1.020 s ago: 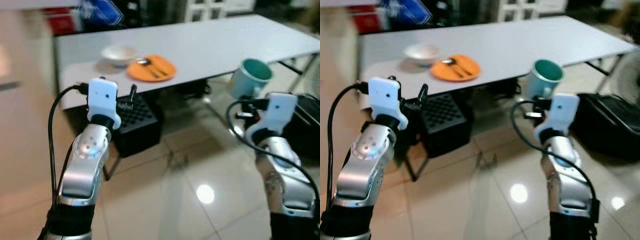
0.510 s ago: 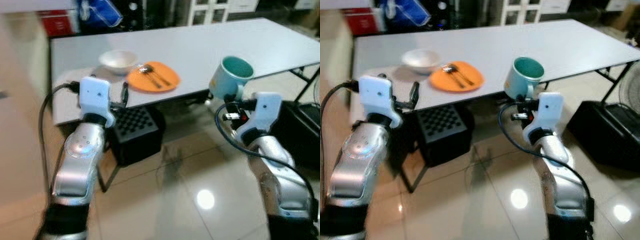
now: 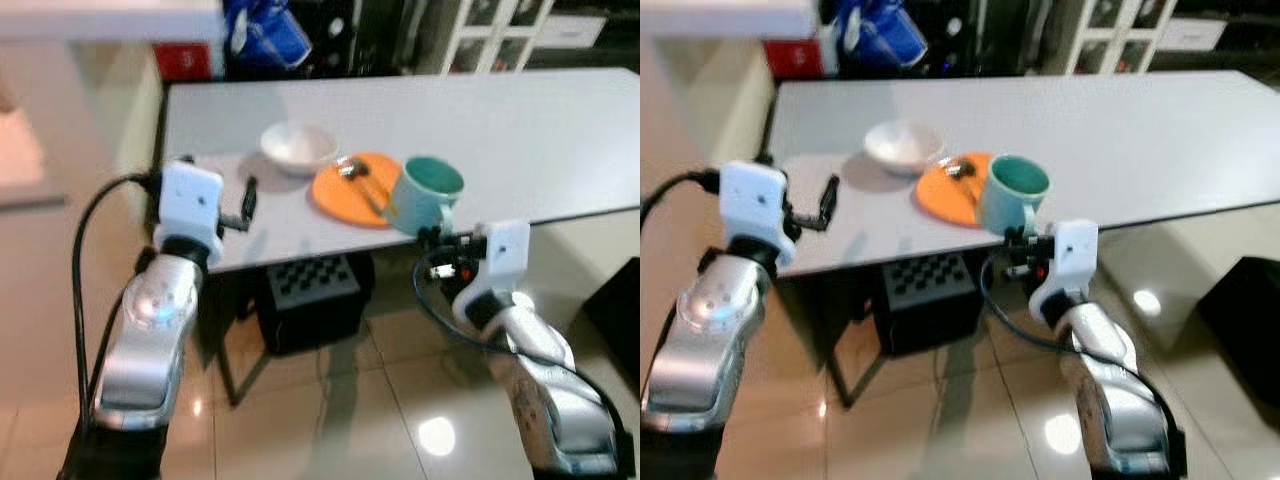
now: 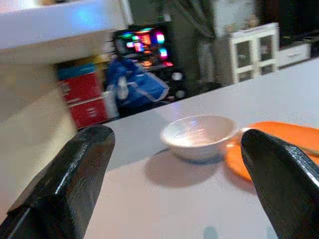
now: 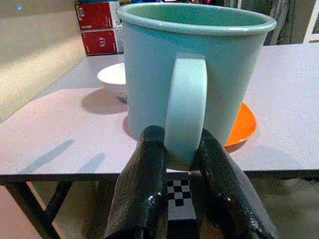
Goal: Setting the table
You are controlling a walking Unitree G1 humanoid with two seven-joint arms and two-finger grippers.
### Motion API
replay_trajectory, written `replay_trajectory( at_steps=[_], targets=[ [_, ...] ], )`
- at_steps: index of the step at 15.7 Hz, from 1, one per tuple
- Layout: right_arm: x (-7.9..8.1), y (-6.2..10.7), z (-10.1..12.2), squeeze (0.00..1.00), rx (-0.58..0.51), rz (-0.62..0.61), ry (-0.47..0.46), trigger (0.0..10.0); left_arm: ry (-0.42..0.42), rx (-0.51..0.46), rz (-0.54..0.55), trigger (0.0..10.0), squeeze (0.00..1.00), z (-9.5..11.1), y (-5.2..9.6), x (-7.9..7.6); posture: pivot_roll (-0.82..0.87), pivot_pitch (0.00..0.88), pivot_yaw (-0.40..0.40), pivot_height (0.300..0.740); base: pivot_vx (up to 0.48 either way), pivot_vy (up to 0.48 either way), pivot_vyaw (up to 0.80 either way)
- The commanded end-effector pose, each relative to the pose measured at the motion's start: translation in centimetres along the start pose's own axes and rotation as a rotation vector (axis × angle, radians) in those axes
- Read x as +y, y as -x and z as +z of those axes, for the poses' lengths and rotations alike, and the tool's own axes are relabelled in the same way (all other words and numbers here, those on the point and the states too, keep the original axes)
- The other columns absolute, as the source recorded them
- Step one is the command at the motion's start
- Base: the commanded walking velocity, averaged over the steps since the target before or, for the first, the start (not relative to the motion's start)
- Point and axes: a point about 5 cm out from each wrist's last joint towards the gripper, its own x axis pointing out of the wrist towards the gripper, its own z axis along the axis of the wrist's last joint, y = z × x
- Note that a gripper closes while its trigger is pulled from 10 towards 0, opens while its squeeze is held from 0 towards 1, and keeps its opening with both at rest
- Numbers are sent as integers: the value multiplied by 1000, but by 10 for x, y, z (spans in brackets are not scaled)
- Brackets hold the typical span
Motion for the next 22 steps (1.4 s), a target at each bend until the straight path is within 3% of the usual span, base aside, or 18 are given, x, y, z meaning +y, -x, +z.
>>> replay_trajectory(
  at_steps=[1,2,9,15,19,22],
  targets=[
    [-2,2,4,0,-13,23,4,10000,-6,5,-51,10000,0,0,3,-9,7,0,-38,740,428,0,0],
    [4,2,-1,0,1,80,-9,10000,-17,19,-78,10000,0,-3,5,-10,17,0,-35,740,428,0,0],
    [-2,7,-7,0,19,79,-43,10000,-26,49,-118,10000,0,-7,12,-17,6,0,-40,740,394,0,0],
    [-10,16,-15,0,7,111,-90,10000,-20,52,-130,10000,0,-8,21,-21,-3,0,-35,740,0,0,0],
    [-3,15,-24,0,-27,174,-45,10000,-26,78,-185,10000,0,-14,23,-22,-27,0,-6,740,0,0,0],
    [6,6,-32,0,-44,211,63,10000,11,96,-254,10000,0,-30,33,-31,-27,0,-1,740,0,0,0]
  ],
)
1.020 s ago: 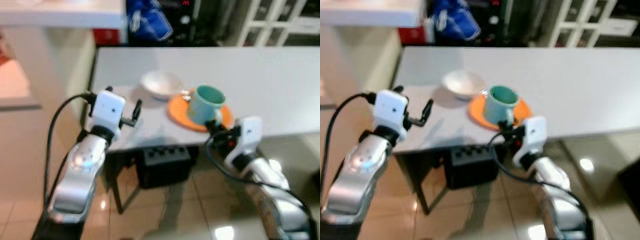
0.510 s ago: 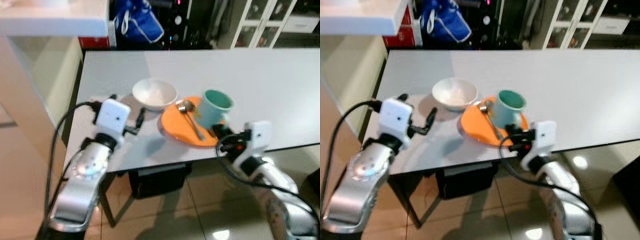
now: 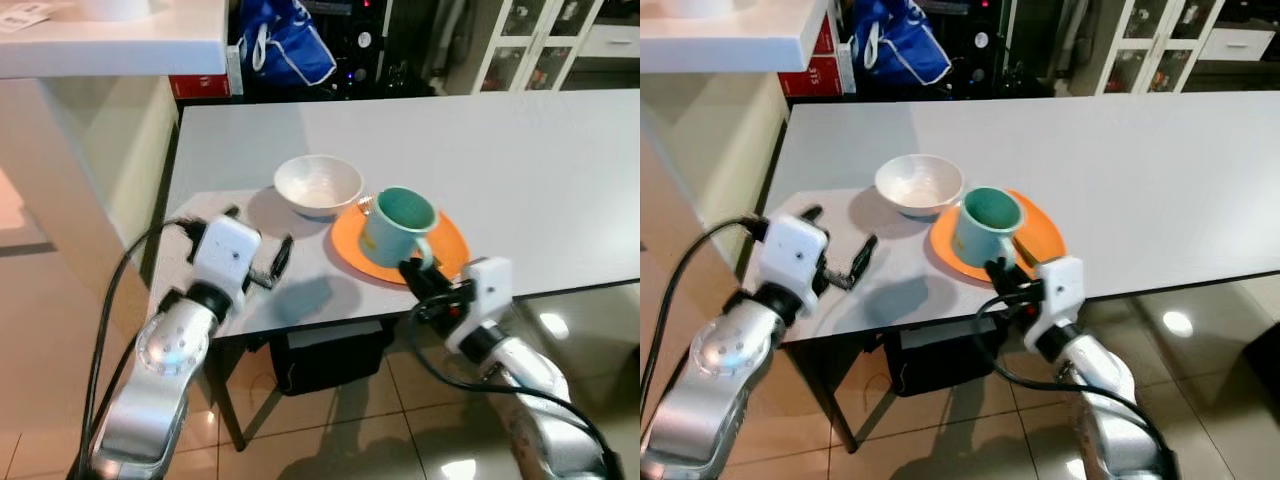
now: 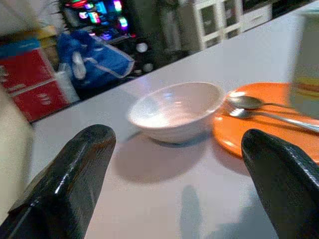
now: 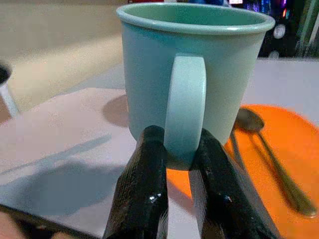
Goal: Setting the table
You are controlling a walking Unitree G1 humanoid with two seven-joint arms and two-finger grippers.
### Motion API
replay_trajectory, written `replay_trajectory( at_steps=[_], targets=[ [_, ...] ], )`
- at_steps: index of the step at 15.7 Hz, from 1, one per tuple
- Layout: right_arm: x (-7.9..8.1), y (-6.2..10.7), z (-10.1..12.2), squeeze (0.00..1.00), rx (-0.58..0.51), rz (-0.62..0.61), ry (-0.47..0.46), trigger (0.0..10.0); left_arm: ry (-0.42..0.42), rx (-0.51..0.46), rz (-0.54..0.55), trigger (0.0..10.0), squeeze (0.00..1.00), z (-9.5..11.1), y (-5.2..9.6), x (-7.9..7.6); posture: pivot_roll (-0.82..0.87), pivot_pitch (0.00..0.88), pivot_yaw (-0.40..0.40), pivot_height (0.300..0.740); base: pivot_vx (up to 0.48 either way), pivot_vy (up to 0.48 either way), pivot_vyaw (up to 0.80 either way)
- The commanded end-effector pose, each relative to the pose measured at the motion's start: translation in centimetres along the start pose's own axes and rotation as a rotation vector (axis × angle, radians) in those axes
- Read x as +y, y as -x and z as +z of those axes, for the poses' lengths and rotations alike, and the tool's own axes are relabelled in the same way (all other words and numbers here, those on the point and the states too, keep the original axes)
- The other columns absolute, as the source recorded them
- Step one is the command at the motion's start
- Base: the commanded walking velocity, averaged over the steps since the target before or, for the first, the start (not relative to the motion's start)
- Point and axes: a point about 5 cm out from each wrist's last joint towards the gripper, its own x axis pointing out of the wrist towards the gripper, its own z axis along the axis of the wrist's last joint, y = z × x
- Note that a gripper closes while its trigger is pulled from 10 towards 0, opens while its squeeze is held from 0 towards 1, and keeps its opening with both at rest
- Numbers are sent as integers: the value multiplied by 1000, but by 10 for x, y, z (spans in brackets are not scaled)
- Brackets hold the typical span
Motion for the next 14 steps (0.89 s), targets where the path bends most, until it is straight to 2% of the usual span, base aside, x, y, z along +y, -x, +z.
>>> replay_trajectory(
  at_steps=[1,4,8,11,14],
  targets=[
    [1,-10,-2,0,-18,17,62,10000,40,9,-21,10000,0,-8,6,-3,-28,0,-15,740,0,0,0],
    [-1,-25,-1,0,-72,48,40,10000,79,-29,25,10000,0,0,17,3,-4,0,-62,740,0,0,0],
    [11,-42,1,0,-128,131,4,10000,88,-53,3,10000,0,2,32,1,18,2,-101,740,0,0,0],
    [26,-48,-11,0,-85,211,-5,10000,78,-41,-13,10000,0,4,36,0,27,15,-103,740,0,0,0],
    [29,-58,-23,0,-46,212,10,10000,60,-31,-49,10000,0,4,39,-1,41,26,-98,740,0,0,0]
  ],
)
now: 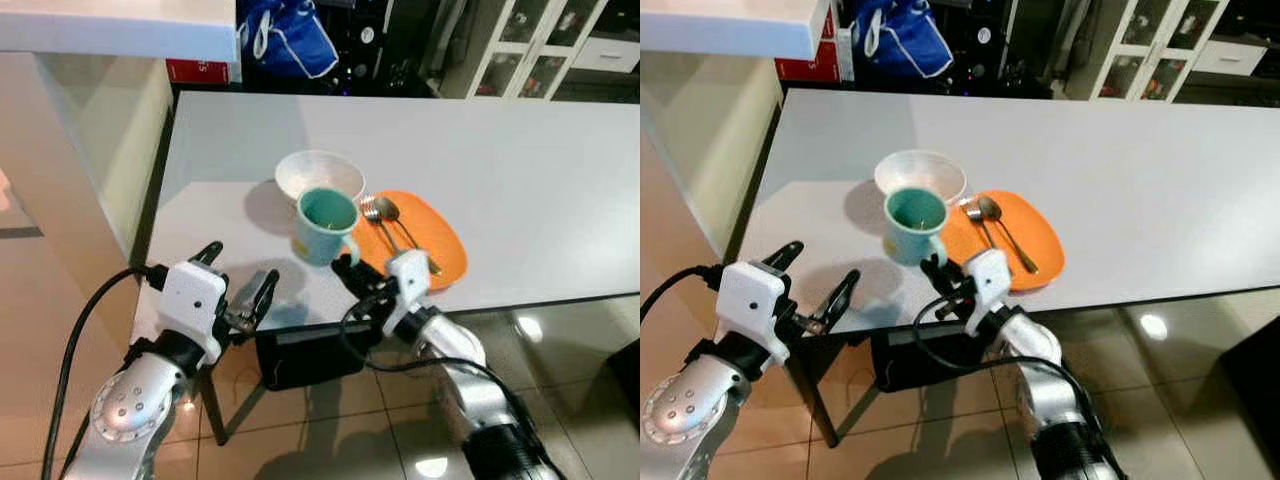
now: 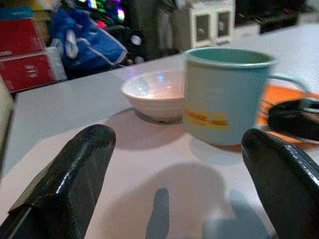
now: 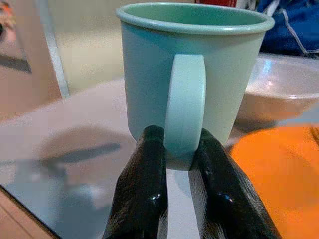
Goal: Setting the table
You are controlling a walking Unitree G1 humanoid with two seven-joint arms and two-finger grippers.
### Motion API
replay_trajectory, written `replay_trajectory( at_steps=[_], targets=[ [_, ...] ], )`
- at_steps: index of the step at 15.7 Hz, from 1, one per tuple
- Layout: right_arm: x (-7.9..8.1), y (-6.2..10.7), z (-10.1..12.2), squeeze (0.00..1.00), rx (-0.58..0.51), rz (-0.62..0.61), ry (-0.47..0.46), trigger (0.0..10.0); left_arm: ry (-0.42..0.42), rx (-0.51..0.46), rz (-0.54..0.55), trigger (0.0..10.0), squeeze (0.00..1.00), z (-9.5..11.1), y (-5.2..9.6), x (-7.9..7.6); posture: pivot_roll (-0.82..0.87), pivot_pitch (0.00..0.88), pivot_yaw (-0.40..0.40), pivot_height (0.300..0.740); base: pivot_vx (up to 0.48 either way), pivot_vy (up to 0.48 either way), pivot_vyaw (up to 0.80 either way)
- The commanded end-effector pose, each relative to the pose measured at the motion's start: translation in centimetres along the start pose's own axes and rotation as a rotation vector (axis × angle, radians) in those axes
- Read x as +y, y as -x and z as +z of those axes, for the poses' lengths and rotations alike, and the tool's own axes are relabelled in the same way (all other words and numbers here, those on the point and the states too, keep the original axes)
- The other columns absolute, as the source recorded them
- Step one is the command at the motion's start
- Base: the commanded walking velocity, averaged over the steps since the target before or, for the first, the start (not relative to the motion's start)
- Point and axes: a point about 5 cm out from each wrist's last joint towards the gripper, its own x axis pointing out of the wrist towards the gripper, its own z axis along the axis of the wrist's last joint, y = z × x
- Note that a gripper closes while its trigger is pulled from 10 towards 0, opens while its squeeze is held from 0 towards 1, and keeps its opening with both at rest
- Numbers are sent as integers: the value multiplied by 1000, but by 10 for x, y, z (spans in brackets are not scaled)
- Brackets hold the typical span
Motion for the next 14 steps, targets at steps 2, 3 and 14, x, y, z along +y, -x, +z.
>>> replay_trajectory(
  at_steps=[2,3,14],
  targets=[
    [-10,-8,2,0,8,-44,48,10000,-4,-9,-59,10000,0,6,0,-5,46,38,-93,740,0,0,0],
    [-11,-9,2,0,10,-48,49,10000,-6,-8,-65,10000,0,7,0,-5,46,38,-93,740,0,0,0],
    [-8,-35,-11,0,125,-42,25,10000,-7,47,-121,10000,0,5,8,-16,64,78,-118,740,0,0,0]
  ],
)
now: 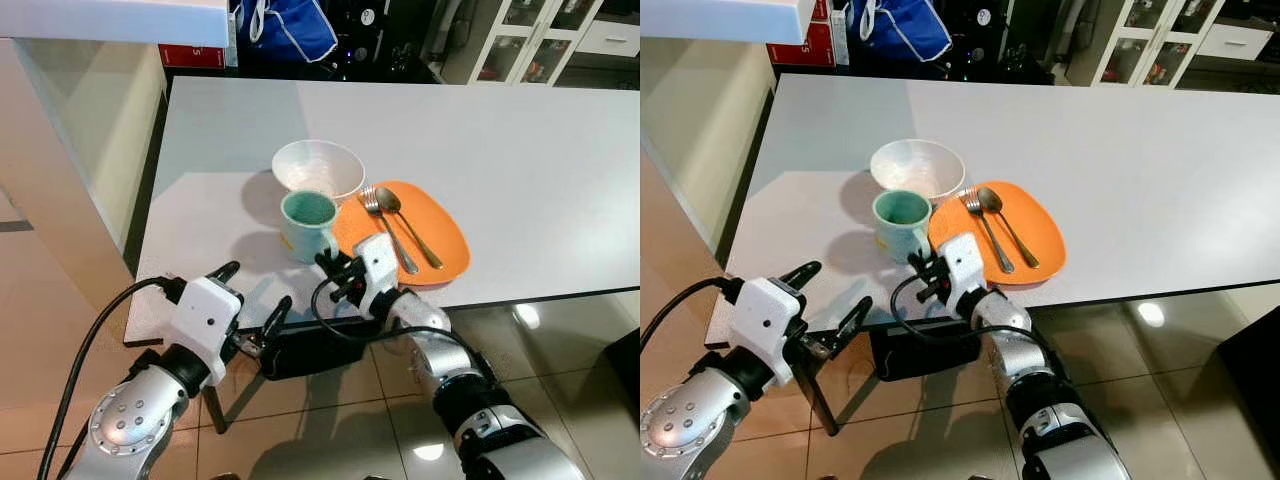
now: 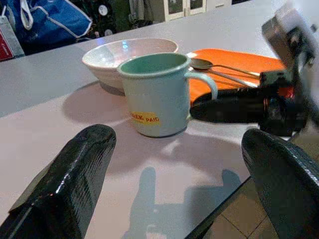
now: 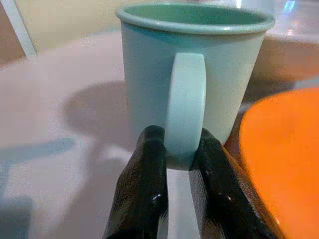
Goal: Setting the table
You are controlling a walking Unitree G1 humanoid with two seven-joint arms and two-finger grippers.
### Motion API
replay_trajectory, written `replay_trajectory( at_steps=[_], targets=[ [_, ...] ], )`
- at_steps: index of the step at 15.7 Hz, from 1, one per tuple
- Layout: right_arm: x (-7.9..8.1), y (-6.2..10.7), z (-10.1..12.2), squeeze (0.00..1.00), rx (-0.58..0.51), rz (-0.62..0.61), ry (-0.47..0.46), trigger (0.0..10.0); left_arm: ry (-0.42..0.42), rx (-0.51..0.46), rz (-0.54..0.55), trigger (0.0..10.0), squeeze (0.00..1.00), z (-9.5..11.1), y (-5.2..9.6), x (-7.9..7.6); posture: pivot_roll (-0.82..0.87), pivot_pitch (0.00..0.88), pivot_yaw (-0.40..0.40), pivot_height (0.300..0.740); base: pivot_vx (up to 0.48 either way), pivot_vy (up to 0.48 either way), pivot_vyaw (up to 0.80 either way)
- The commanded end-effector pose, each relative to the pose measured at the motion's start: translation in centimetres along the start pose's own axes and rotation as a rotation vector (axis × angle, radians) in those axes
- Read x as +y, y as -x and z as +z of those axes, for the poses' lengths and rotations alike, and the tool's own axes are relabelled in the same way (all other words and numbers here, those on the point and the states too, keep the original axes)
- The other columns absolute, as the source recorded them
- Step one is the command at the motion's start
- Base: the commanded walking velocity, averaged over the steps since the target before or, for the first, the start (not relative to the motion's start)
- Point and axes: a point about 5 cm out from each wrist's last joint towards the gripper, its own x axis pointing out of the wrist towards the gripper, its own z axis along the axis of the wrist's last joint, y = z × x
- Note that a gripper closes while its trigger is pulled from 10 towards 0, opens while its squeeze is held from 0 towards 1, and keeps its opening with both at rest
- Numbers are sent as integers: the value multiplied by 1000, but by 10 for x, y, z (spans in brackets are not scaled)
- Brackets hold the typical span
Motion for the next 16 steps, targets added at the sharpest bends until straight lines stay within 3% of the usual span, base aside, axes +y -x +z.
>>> replay_trajectory(
  at_steps=[1,10,11,12,16],
  targets=[
    [-3,0,-1,0,19,-15,17,10000,-7,-19,-14,10000,0,6,0,-4,65,79,-117,740,0,0,0],
    [1,-2,-5,0,27,6,-1,10000,-3,-16,-25,10000,0,6,-2,-5,64,63,-109,740,0,0,0],
    [2,-2,-5,416,27,9,-6,10000,-3,-16,-27,10000,0,5,-2,-5,64,58,-108,740,0,0,0],
    [1,-2,-5,1000,23,8,-7,10000,-2,-19,-28,10000,0,6,-3,-6,64,55,-109,740,0,0,0],
    [-1,-2,-4,1000,19,2,-9,10000,-1,-19,-33,10000,0,4,-5,-8,58,42,-107,740,0,0,0]
  ],
)
